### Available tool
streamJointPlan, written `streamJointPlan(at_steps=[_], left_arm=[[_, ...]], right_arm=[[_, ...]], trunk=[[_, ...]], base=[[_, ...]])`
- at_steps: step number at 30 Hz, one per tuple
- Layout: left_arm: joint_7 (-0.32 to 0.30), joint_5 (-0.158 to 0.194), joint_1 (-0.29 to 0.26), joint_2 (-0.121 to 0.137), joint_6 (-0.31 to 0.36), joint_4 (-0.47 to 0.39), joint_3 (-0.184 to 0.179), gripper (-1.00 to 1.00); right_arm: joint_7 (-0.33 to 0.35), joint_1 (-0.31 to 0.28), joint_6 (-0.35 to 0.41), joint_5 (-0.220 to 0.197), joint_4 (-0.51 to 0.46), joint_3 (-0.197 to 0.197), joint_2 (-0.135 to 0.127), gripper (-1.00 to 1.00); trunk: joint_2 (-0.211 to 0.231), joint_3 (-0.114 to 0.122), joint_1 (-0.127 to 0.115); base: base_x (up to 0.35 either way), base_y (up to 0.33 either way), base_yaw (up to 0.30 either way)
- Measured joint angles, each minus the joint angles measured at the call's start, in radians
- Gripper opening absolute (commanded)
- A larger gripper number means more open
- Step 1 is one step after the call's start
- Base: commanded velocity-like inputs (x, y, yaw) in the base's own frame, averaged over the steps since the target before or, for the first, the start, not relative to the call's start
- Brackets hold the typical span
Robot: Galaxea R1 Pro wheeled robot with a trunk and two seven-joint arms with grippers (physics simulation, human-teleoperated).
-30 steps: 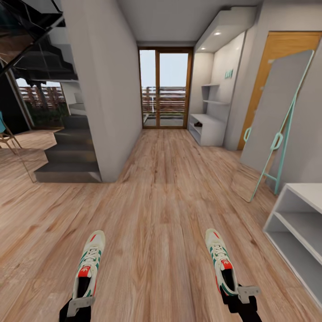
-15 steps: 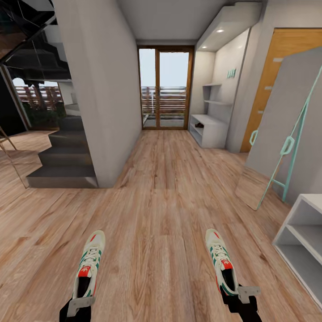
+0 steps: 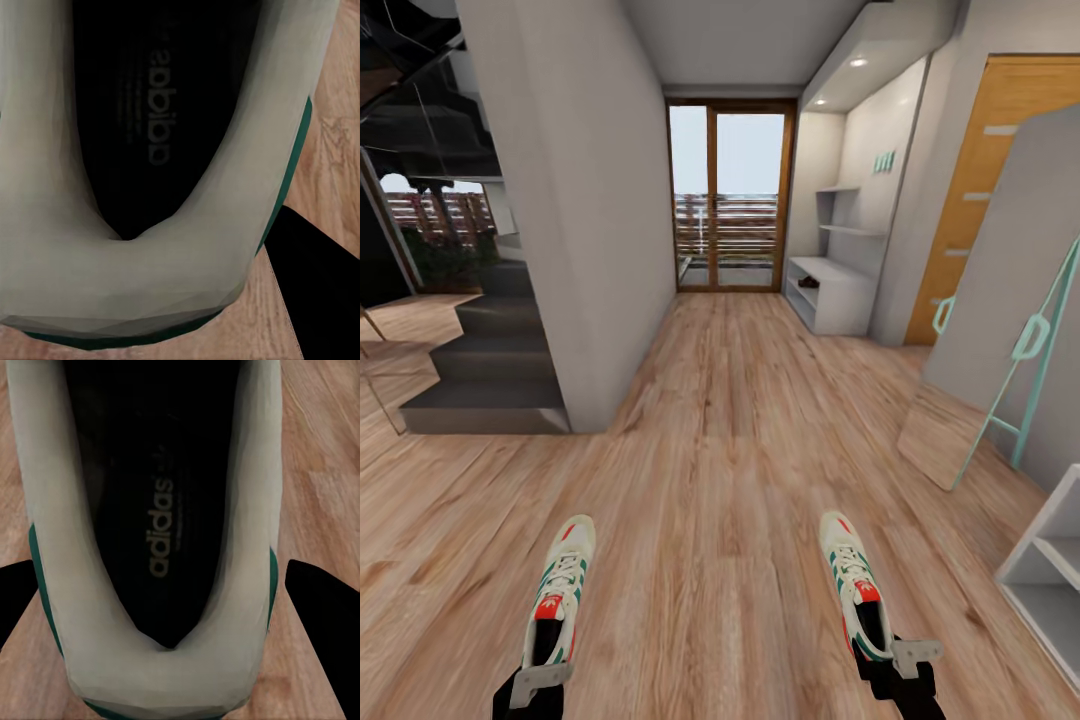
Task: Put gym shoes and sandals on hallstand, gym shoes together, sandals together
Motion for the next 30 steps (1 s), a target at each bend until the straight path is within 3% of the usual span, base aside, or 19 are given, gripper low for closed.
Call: streamJointPlan(at_steps=[30], left_arm=[[0.000,0.000,0.000,0.000,0.000,0.000,-0.001,-1.00]], right_arm=[[0.001,0.000,0.000,0.000,0.000,0.000,0.000,-1.00]], trunk=[[0.000,0.000,0.000]], base=[[0.340,0.000,0.000]])
